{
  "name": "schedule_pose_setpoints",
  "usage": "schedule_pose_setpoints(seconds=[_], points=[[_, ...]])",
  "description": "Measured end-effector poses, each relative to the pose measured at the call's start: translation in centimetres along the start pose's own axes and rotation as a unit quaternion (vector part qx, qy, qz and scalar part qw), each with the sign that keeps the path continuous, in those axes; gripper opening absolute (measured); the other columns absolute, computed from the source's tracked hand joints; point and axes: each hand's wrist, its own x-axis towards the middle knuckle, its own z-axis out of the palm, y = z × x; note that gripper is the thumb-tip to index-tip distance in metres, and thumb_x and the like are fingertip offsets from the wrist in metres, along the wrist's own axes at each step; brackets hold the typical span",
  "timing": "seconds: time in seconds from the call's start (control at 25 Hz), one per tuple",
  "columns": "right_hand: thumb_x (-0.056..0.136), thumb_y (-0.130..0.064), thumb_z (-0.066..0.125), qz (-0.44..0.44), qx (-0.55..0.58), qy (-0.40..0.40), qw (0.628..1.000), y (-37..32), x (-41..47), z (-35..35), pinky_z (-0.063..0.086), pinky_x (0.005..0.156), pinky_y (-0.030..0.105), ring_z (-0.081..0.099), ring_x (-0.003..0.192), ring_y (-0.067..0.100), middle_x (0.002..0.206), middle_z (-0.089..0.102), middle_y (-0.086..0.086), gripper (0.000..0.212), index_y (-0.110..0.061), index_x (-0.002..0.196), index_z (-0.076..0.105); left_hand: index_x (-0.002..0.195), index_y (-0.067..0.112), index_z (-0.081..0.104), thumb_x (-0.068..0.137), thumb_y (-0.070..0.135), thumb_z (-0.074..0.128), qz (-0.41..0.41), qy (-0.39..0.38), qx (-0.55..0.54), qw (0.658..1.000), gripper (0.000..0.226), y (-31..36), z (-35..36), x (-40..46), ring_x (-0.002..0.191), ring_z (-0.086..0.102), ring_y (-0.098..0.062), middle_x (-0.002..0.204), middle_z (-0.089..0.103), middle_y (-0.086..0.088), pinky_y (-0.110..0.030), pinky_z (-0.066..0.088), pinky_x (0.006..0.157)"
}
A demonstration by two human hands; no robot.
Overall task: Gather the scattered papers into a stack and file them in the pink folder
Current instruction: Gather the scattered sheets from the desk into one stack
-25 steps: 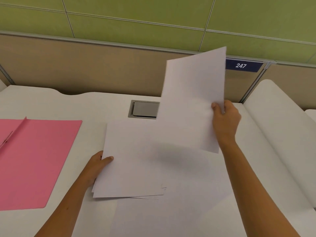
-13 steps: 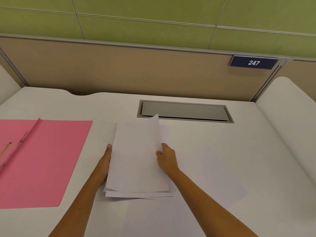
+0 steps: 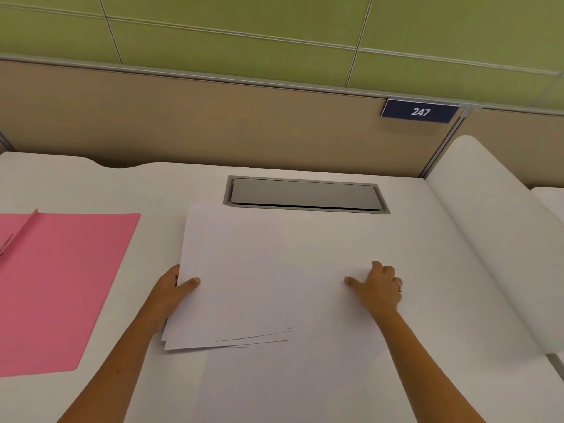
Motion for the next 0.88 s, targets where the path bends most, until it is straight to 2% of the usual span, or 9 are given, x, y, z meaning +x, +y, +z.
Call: schedule_pose_setpoints(seconds=[0.08,0.16,0.32,0.48,0.6,0.68,0.8,0.88], points=[[0.072,-0.062,0.067,-0.009,-0.067,-0.007,0.998,1.5,-0.3,-0.3,0.04,0.096,0.047,0.04,0.124,0.037,0.129,0.045,0.012,0.081,-0.01,0.129,0.041,0.126,0.014,0.053,0.09,0.02,0.063,0.001,0.001,0.001,1.0,0.037,0.0,0.0,0.0,0.105,0.062,-0.029,0.121,0.063,-0.009,-0.049,0.05,0.094],[0.069,-0.065,0.067,-0.021,-0.089,-0.007,0.996,2.0,-0.3,0.0,0.041,0.093,0.044,0.043,0.121,0.034,0.124,0.049,0.011,0.079,-0.01,0.122,0.046,0.126,0.014,0.052,0.09,0.019,0.062,0.002,-0.001,-0.003,1.0,0.037,0.2,0.1,-0.2,0.106,0.062,-0.03,0.121,0.063,-0.01,-0.05,0.05,0.094],[0.064,-0.063,0.073,0.006,-0.047,-0.044,0.998,1.9,0.6,-0.6,0.041,0.094,0.042,0.046,0.12,0.033,0.118,0.056,0.01,0.075,-0.012,0.114,0.051,0.124,0.015,0.052,0.091,0.019,0.062,0.002,-0.005,-0.002,1.0,0.035,0.2,0.2,-0.4,0.105,0.062,-0.031,0.121,0.063,-0.01,-0.05,0.05,0.094],[0.061,-0.052,0.081,0.001,-0.007,-0.089,0.996,2.2,1.3,-1.4,0.044,0.092,0.041,0.051,0.112,0.033,0.119,0.051,0.012,0.077,-0.01,0.117,0.05,0.127,0.013,0.052,0.091,0.02,0.061,0.002,-0.006,-0.002,1.0,0.037,0.2,0.2,-0.5,0.105,0.062,-0.031,0.121,0.063,-0.011,-0.051,0.05,0.094],[0.069,-0.034,0.081,-0.041,0.033,-0.103,0.993,2.1,1.7,-2.9,0.044,0.073,0.031,0.054,0.086,0.022,0.102,0.056,0.008,0.05,-0.011,0.101,0.05,0.129,0.013,0.051,0.091,0.021,0.062,-0.001,-0.009,-0.003,1.0,0.04,0.2,0.1,-0.4,0.106,0.062,-0.031,0.122,0.063,-0.011,-0.052,0.05,0.094],[0.072,-0.026,0.078,-0.083,0.029,-0.1,0.991,1.7,1.9,-4.4,0.04,0.067,0.027,0.053,0.082,0.021,0.092,0.057,0.003,0.034,-0.014,0.091,0.053,0.129,0.013,0.051,0.091,0.02,0.062,-0.002,-0.009,-0.01,1.0,0.04,0.3,0.1,-0.5,0.106,0.062,-0.03,0.122,0.063,-0.01,-0.051,0.05,0.094],[0.079,-0.022,0.072,-0.145,0.03,-0.039,0.988,0.2,1.9,-7.6,0.034,0.053,0.023,0.056,0.076,0.024,0.081,0.06,0.006,0.015,-0.012,0.081,0.061,0.128,0.014,0.052,0.09,0.02,0.062,-0.005,-0.011,-0.015,1.0,0.039,0.4,0.2,-0.6,0.105,0.063,-0.029,0.121,0.063,-0.01,-0.049,0.051,0.093],[0.082,-0.018,0.068,-0.16,0.058,0.028,0.985,-0.9,1.8,-10.1,0.034,0.055,0.026,0.054,0.073,0.026,0.083,0.065,0.011,0.01,-0.008,0.085,0.066,0.126,0.014,0.052,0.091,0.02,0.062,-0.006,-0.01,-0.018,1.0,0.038,0.5,0.3,-0.6,0.103,0.063,-0.029,0.12,0.063,-0.009,-0.047,0.052,0.091]])
